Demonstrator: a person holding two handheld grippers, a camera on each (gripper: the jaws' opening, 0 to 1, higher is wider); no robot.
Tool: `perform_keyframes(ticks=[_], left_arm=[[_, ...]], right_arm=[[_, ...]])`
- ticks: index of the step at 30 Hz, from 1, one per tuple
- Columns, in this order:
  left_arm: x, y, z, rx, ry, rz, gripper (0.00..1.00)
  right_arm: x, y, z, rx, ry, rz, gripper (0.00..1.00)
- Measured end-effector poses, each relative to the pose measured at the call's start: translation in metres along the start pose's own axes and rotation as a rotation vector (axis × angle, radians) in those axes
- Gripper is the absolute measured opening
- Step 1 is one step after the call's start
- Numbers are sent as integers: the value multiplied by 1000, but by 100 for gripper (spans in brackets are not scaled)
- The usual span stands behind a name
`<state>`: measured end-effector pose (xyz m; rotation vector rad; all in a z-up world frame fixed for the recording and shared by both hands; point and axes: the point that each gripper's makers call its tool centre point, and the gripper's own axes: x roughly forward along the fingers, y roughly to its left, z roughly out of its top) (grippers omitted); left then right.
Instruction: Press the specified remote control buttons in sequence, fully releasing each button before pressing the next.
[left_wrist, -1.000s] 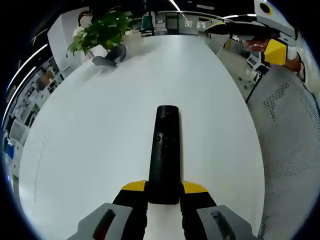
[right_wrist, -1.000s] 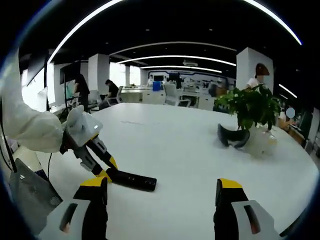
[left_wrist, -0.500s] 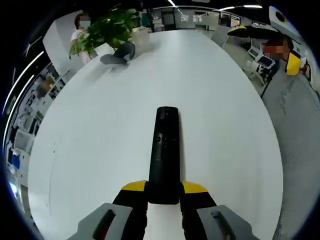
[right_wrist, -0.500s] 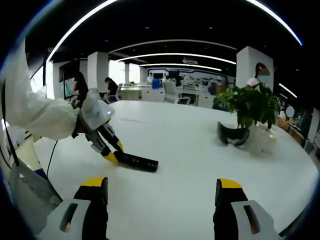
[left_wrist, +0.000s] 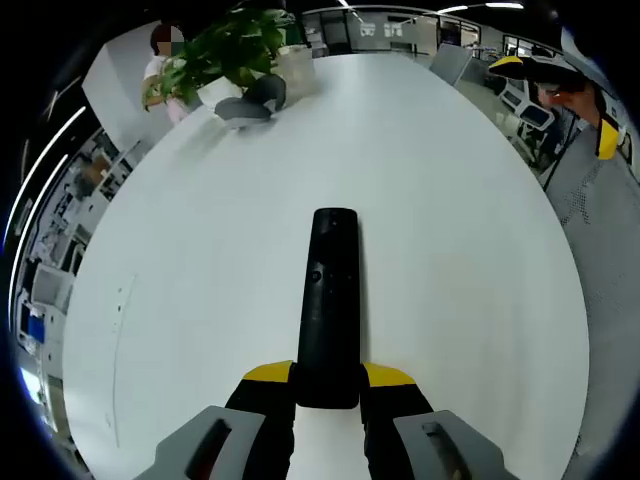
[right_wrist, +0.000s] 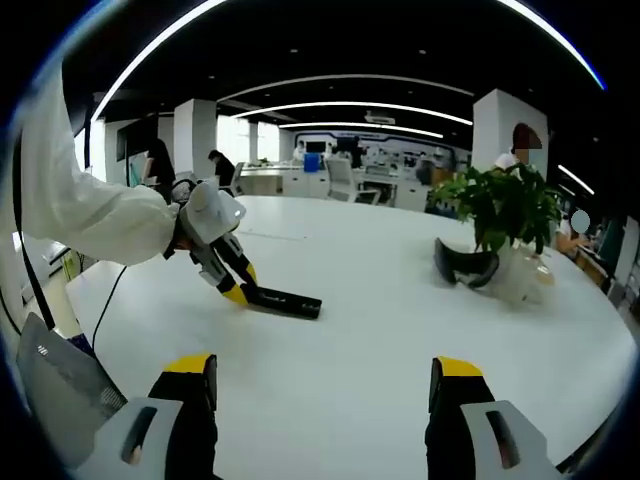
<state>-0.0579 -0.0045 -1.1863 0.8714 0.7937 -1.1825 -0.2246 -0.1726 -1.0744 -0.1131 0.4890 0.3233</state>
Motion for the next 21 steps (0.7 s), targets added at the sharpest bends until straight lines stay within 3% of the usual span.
perform_keyframes(ticks=[21], left_arm=[[20, 68, 4, 46, 19, 14, 24]], right_arm=[[6, -6, -9, 0, 48, -28, 84]])
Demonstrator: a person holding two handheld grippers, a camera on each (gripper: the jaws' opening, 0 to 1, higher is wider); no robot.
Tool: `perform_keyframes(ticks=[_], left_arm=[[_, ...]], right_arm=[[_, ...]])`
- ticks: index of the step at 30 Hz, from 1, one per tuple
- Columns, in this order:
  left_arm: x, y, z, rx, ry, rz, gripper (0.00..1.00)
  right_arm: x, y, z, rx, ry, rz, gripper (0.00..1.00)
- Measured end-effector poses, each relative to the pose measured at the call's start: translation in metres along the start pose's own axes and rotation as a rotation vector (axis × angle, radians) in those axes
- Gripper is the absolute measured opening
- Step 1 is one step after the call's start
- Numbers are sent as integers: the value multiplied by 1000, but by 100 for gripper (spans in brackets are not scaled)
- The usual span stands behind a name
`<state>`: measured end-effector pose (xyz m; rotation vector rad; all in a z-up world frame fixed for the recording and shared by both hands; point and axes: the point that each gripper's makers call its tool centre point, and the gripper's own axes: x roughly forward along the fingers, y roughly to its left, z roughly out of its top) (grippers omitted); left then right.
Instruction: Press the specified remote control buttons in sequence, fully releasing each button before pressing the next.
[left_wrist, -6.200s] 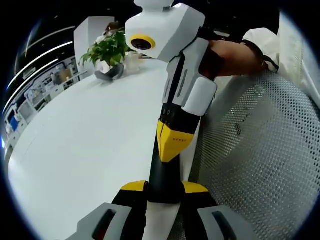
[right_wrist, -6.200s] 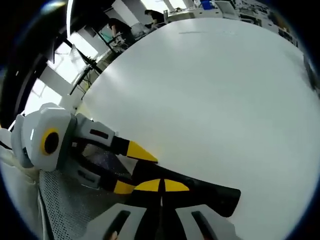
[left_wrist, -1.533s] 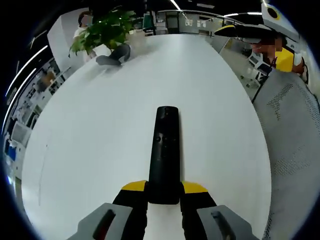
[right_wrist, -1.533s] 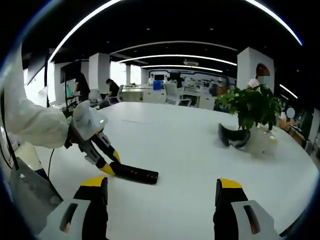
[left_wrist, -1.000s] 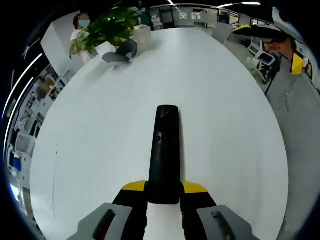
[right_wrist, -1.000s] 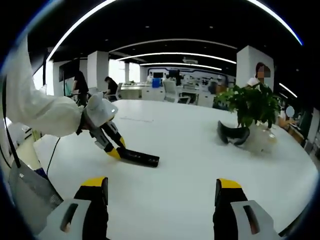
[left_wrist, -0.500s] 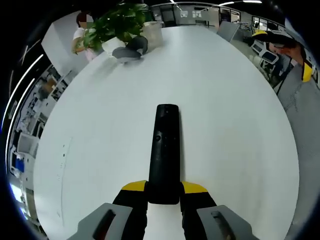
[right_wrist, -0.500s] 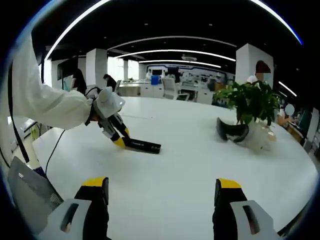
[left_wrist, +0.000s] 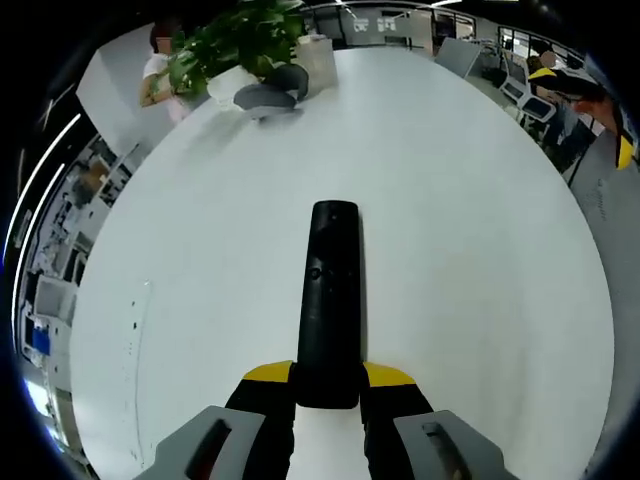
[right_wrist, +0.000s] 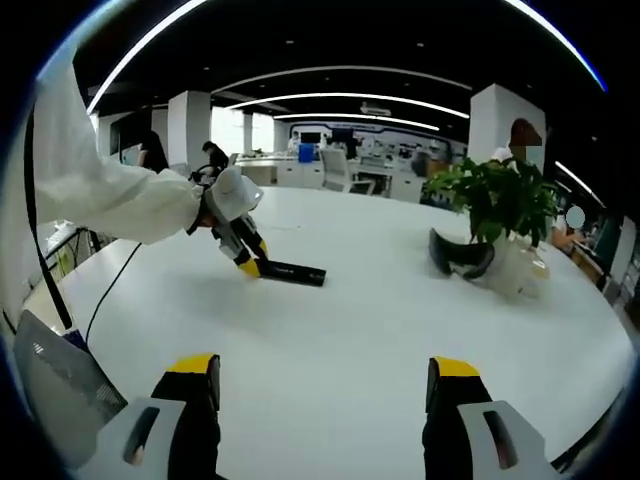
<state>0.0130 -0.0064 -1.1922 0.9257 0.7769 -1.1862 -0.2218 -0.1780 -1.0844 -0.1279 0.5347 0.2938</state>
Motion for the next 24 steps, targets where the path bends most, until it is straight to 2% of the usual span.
perform_keyframes(ticks=[15, 20, 22, 24], left_arm=[[5, 52, -8, 58, 72, 30, 24], [3, 48, -7, 21, 44, -14, 24], [3, 48, -7, -21, 28, -33, 24], [3, 48, -7, -34, 24, -22, 25]], right_arm=[[5, 0, -5, 2, 37, 3, 83], [5, 2, -5, -5, 44, 8, 82], [5, 3, -5, -5, 44, 10, 82], [6, 3, -5, -6, 42, 12, 82]])
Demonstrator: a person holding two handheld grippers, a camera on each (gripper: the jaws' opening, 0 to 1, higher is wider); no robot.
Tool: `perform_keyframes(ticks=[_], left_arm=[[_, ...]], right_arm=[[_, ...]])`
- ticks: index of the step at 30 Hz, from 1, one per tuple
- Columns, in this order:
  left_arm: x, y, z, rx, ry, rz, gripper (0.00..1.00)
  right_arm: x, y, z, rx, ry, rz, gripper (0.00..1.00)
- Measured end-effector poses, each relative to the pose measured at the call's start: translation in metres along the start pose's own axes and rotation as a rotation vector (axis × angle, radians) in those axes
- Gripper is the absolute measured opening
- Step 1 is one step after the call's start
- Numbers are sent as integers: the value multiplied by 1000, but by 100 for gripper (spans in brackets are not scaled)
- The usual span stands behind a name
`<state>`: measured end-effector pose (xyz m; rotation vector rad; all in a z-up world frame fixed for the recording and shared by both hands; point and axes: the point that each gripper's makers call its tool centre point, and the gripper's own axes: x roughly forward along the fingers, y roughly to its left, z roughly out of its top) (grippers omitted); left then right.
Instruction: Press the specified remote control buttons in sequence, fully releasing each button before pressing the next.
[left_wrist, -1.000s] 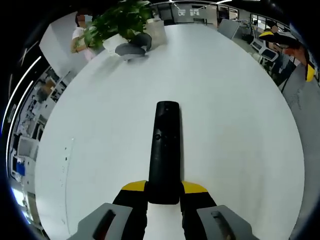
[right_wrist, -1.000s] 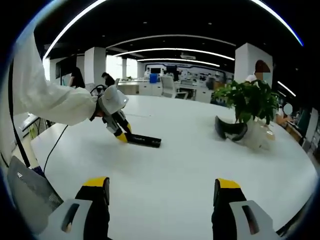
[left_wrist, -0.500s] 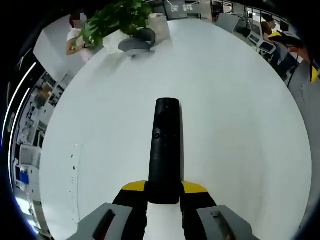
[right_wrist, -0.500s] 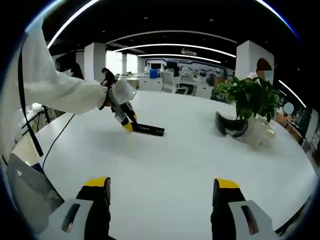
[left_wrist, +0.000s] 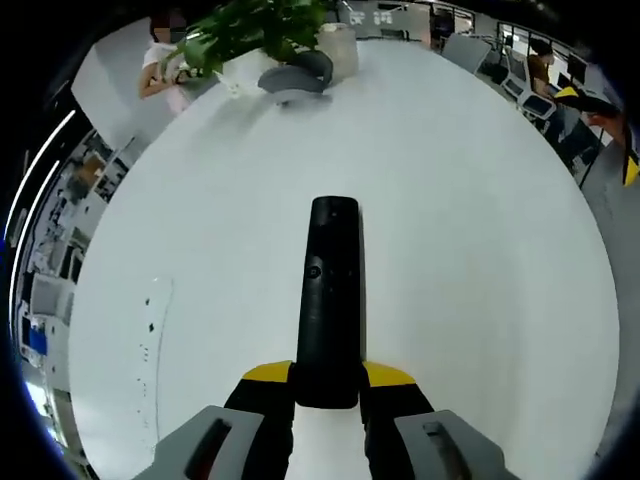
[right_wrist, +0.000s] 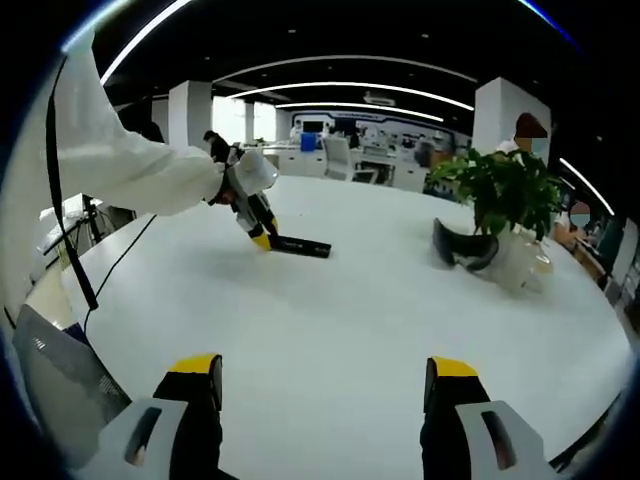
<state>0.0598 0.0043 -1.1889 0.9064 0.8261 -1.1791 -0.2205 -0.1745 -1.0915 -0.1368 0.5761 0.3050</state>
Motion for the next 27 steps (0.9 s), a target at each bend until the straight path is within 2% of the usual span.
perform_keyframes(ticks=[3, 5, 7, 9, 10, 11, 12, 13, 15, 17, 19, 21, 24, 25, 26, 27], left_arm=[[-2, 2, 1, 50, -16, 53, 28], [-1, 2, -1, 15, -13, 58, 27], [-1, 11, -3, -22, -22, 112, 31], [-5, 16, -7, -100, -11, 171, 38], [-6, 17, -8, -141, -13, 176, 43], [-9, 21, -17, -262, 11, 214, 49], [-9, 23, -19, -297, 3, 216, 54], [-11, 24, -19, -319, -42, 227, 54], [-21, 20, -23, -331, -54, 280, 54], [-30, 15, -21, -350, -82, 316, 58], [-36, 9, -18, -412, -130, 305, 65], [-43, -5, -14, -468, -152, 288, 72], [-55, -18, -13, -501, -199, 315, 83], [-55, -20, -15, -543, -218, 325, 87], [-58, -34, -9, -576, -267, 305, 92], [-61, -43, -7, -593, -278, 294, 95]], right_arm=[[-1, 1, 1, -2, -4, 3, 82], [-1, 1, 1, -3, -7, 5, 82], [-2, 1, 3, -2, -20, 4, 82], [-3, 1, 5, 2, -30, 4, 82], [-5, 0, 7, 4, -43, 1, 83], [-6, -1, 8, 6, -50, -2, 83], [-8, -2, 10, 8, -64, -10, 82], [-9, -4, 13, 11, -80, -15, 82], [-14, -7, 19, 24, -119, -27, 82], [-16, -9, 20, 34, -132, -31, 83], [-17, -10, 21, 44, -142, -33, 84], [-18, -9, 24, 41, -156, -34, 84], [-19, -6, 26, 30, -172, -25, 84], [-21, -4, 28, 20, -181, -23, 84], [-22, -4, 29, 13, -187, -23, 84], [-23, -3, 30, 8, -193, -21, 84]])
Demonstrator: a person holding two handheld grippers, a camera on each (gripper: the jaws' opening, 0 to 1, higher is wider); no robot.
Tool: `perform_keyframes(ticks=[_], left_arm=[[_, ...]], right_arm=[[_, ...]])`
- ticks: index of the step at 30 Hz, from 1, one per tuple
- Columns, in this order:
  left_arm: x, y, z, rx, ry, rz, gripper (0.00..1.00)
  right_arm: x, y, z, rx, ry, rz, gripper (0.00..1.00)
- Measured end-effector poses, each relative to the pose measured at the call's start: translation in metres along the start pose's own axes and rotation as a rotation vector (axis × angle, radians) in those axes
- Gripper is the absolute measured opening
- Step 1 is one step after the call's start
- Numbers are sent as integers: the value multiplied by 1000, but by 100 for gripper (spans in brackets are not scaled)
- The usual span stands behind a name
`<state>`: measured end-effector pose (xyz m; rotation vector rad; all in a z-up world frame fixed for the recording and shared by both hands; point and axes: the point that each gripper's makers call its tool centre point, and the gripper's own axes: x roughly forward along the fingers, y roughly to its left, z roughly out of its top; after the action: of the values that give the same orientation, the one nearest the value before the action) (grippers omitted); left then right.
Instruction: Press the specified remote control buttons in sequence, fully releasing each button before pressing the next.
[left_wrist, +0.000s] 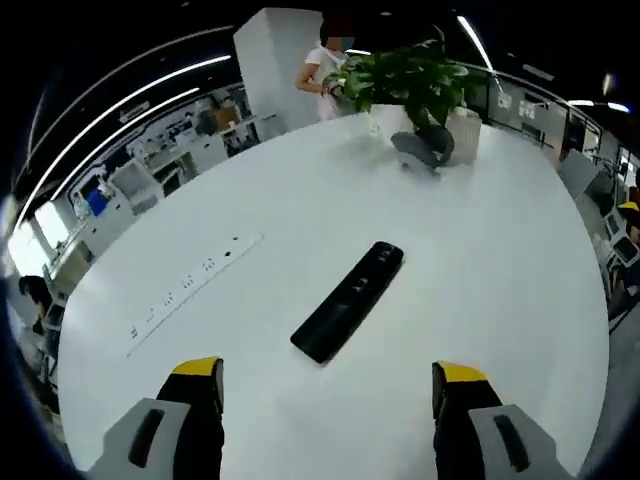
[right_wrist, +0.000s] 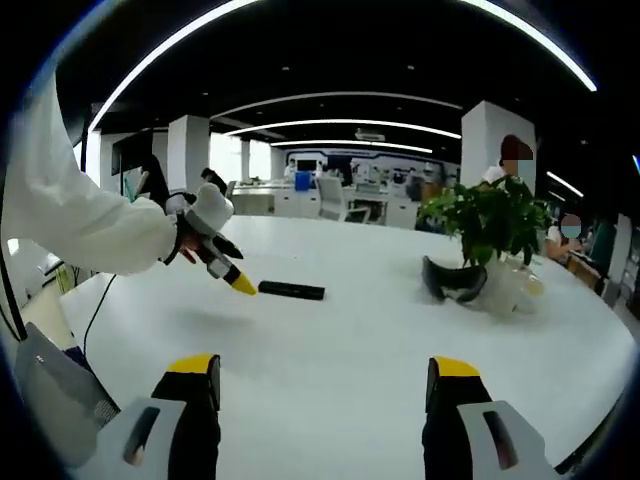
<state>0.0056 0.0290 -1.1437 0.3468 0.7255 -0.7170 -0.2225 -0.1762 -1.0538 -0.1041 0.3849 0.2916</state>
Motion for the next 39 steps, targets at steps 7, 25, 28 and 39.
perform_keyframes(ticks=[7, 25, 28, 39], left_arm=[[-42, -34, -24, -5, -48, 11, 100], [-164, -75, -71, -224, -259, 224, 100], [-181, -81, -82, -294, -288, 259, 100], [-227, -95, -119, -245, -308, 434, 100]], right_arm=[[-1, 4, 1, -9, -8, 17, 88], [-5, 1, 2, -1, -9, 21, 99], [-9, -9, 3, -15, -19, -18, 99], [-15, -11, 5, 62, -60, -22, 99]])
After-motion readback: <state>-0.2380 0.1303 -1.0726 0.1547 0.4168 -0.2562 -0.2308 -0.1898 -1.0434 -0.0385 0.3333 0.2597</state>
